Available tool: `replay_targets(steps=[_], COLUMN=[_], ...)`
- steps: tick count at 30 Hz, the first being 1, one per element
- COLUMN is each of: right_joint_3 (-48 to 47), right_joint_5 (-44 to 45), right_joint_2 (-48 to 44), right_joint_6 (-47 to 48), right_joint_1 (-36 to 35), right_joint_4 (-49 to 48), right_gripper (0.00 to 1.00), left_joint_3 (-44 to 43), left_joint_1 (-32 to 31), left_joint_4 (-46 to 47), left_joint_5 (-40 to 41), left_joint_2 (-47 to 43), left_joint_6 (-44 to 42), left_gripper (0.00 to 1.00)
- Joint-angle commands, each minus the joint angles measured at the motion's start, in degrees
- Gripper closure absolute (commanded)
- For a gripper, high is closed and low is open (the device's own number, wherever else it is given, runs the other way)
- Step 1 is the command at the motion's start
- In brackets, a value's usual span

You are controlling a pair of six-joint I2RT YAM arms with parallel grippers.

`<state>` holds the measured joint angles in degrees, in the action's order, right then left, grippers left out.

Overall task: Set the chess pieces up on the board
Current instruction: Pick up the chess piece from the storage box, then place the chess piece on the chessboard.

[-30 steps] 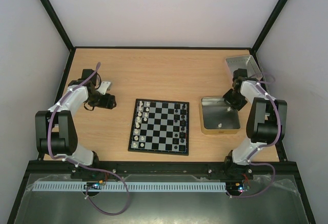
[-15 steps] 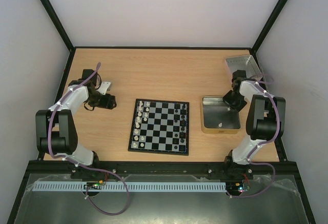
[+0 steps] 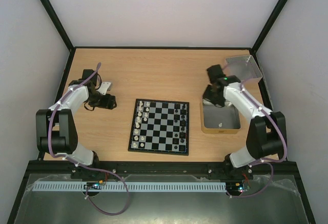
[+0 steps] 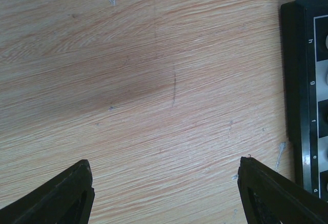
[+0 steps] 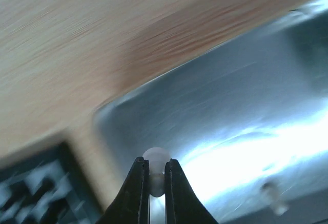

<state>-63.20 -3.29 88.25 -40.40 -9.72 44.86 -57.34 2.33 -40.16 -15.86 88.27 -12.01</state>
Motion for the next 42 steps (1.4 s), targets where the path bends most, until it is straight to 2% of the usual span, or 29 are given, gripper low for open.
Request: replay_targets(steps=[1,5,8,14,24,42], right_joint_3=[-4.5,-9.7,-14.7,-25.7,-34.4,-37.5], right_joint_5=[2.9,4.2,4.5,3.8,-0.2,-2.6], right_joint_2=[-3.7,-1.2,4.3,16.9,29.0,34.5], right_joint_6=[-5.5,-9.2,-9.8,-6.6,-2.1,-0.2], right_joint_1=[-15.3,-31.4,-40.4,-50.5,-52.8,-52.9], right_joint_4=[7.6,9.8,11.2,12.1,11.0,10.2], right_gripper=[0.98,0.98,0.98,0.98,0.97,0.96], left_joint_3=[-0.1,-0.1,0.0,0.1,0.2,0.1], left_joint_1=[0.0,0.0,0.0,0.0,0.1,0.3], left_joint_4=[-0.8,-0.8,-0.7,-0.7,-0.7,-0.2], left_joint_5=[-0.4,-0.2,-0.1,0.4,0.7,0.3], left_joint_2=[0.5,0.4,0.3,-0.7,-2.0,-0.7], left_joint_6=[-0.3,-0.3,-0.1,0.0,0.3,0.4], left_gripper=[0.23,0.23,0.23,0.23,0.23,0.23])
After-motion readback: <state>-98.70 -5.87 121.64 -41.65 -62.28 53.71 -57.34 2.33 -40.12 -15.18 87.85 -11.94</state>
